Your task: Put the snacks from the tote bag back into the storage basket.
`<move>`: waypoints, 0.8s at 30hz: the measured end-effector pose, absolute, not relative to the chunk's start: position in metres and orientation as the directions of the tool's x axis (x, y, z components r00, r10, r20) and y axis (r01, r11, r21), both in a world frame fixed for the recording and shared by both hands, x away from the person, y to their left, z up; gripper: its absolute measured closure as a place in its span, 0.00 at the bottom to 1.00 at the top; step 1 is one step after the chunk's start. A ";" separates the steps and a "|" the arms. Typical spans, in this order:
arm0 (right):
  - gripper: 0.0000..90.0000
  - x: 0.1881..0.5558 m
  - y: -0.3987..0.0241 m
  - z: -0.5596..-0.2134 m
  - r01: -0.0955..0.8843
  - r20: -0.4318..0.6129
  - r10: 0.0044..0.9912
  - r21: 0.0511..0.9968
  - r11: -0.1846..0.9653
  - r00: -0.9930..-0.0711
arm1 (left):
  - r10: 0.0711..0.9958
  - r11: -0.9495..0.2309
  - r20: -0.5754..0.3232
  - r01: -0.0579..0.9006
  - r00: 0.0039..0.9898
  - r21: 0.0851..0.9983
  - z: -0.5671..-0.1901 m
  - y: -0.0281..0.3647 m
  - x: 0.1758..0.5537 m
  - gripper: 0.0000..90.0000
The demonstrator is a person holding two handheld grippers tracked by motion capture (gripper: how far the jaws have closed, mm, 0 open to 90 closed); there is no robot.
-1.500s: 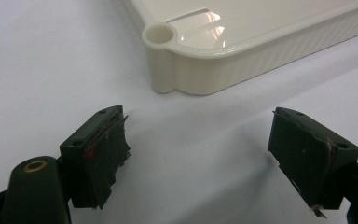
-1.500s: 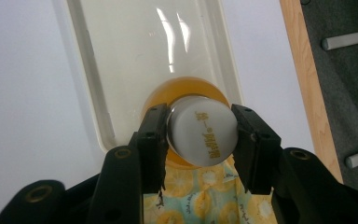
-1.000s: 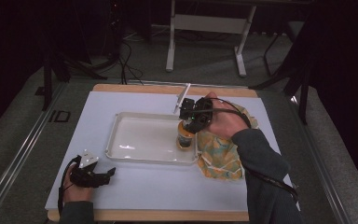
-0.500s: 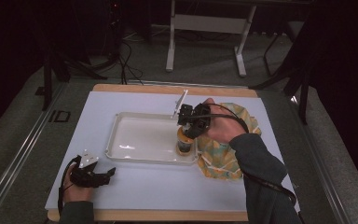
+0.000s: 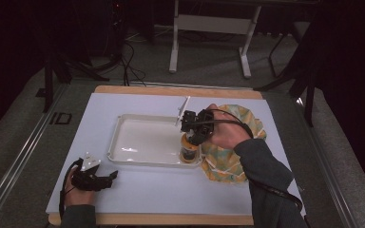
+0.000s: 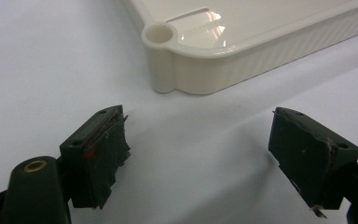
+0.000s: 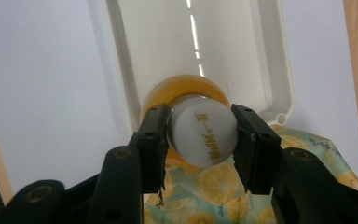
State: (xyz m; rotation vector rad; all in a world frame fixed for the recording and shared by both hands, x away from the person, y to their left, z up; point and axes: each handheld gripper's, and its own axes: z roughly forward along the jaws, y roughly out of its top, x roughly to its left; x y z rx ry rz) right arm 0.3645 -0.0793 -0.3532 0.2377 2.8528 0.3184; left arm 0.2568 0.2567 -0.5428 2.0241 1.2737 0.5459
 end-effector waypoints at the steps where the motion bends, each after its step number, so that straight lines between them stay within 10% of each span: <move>1: 0.65 0.364 -0.079 -0.353 0.124 -0.238 0.181 0.236 0.964 -0.954 | 0.901 -0.293 -0.005 0.617 0.434 0.730 -0.543 0.257 0.257 0.21; 24: 0.65 0.363 -0.081 -0.356 0.108 -0.210 0.148 0.191 0.976 -0.966 | 0.901 -0.293 -0.007 0.618 0.434 0.730 -0.543 0.257 0.257 0.21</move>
